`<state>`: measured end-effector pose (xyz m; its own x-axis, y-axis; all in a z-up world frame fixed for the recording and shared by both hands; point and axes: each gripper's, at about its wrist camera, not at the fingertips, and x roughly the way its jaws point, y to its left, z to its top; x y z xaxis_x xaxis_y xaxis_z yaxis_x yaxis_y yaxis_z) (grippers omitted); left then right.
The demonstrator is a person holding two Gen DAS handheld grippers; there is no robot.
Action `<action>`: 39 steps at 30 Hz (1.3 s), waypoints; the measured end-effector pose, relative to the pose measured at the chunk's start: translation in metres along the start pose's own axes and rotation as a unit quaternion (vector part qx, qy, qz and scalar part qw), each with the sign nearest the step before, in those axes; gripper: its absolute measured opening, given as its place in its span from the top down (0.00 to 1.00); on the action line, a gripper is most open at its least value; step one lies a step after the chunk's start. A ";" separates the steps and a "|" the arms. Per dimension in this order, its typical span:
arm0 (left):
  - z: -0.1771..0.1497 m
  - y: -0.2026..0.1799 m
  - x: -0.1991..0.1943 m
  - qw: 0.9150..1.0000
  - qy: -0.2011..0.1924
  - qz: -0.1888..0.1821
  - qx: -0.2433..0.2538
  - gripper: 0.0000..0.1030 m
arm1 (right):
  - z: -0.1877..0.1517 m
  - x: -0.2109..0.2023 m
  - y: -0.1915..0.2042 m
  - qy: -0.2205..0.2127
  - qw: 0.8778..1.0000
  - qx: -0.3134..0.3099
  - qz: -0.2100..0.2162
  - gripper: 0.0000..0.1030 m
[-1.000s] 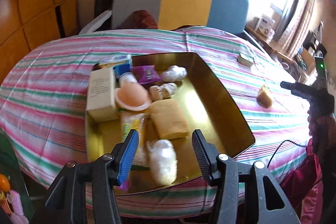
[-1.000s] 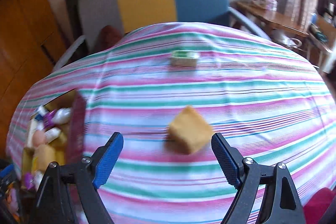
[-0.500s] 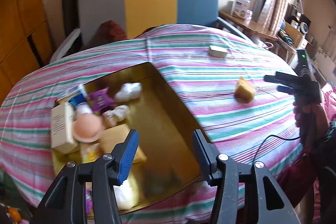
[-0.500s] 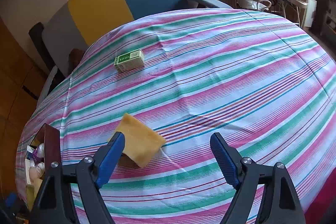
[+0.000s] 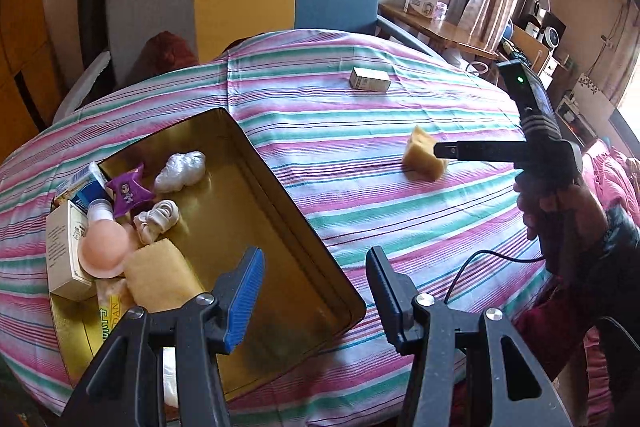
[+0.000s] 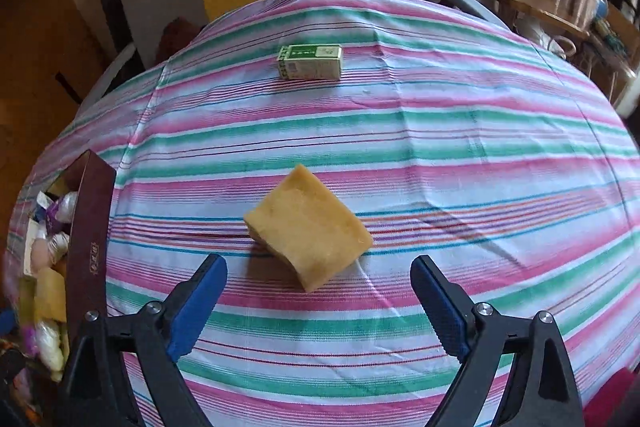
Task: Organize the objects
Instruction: 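Move right tool to the second yellow sponge and grasp it, then grasp green box with left tool while right tool holds the sponge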
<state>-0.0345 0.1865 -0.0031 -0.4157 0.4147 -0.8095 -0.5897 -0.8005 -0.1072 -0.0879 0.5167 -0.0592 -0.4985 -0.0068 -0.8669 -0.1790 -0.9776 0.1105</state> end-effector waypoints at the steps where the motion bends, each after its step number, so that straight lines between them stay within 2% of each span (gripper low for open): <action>1: 0.002 -0.001 0.001 1.000 0.001 -0.002 0.001 0.48 | 0.003 0.003 0.005 0.004 1.000 -0.024 -0.006 0.06; 3: 0.006 -0.002 0.002 1.000 0.001 -0.007 0.004 0.48 | 0.010 0.014 0.016 0.013 0.998 -0.060 -0.018 0.06; 6: 0.017 -0.007 0.003 1.000 -0.002 -0.011 0.008 0.48 | 0.013 0.038 0.021 0.044 0.996 -0.078 -0.010 0.07; 7: 0.020 -0.008 0.005 1.000 -0.002 -0.014 0.009 0.48 | 0.013 0.043 0.021 0.047 0.996 -0.080 -0.009 0.13; 8: 0.024 -0.010 0.007 1.000 -0.001 -0.015 0.010 0.48 | 0.013 0.046 0.020 0.045 0.996 -0.080 -0.014 0.33; 9: 0.028 -0.012 0.008 1.000 -0.001 -0.016 0.013 0.48 | 0.012 0.046 0.018 0.045 0.996 -0.075 -0.024 0.38; 11: 0.036 -0.018 0.013 1.000 0.000 -0.016 0.019 0.48 | 0.010 0.042 0.011 0.038 0.997 -0.060 -0.006 0.41; 14: 0.052 -0.026 0.023 0.999 0.005 -0.022 0.023 0.48 | 0.011 0.029 0.000 0.020 0.999 -0.038 -0.016 0.42; 18: 0.077 -0.039 0.043 0.999 0.018 -0.022 0.027 0.48 | 0.016 0.012 -0.033 -0.008 0.998 0.033 -0.048 0.41; 22: 0.101 -0.054 0.070 0.999 0.035 -0.021 0.036 0.47 | 0.016 0.012 -0.057 0.004 0.995 0.082 -0.056 0.41; 25: 0.122 -0.063 0.096 0.998 0.056 -0.033 0.028 0.39 | 0.016 0.008 -0.058 0.004 0.995 0.089 -0.053 0.40; 30: 0.158 -0.078 0.144 0.997 0.073 -0.030 0.026 0.22 | 0.017 0.003 -0.060 0.005 0.994 0.097 -0.050 0.39; 35: 0.195 -0.084 0.194 0.996 0.089 -0.028 0.001 0.19 | 0.017 -0.001 -0.065 0.001 0.993 0.109 -0.038 0.37; 39: 0.221 -0.094 0.220 0.997 0.072 -0.011 0.005 0.16 | 0.018 -0.004 -0.068 -0.005 0.993 0.117 -0.025 0.37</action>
<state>-0.2236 0.4484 -0.0439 -0.2983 0.3653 -0.8818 -0.6046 -0.7872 -0.1216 -0.0888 0.5867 -0.0548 -0.4918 0.0442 -0.8696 -0.3954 -0.9011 0.1778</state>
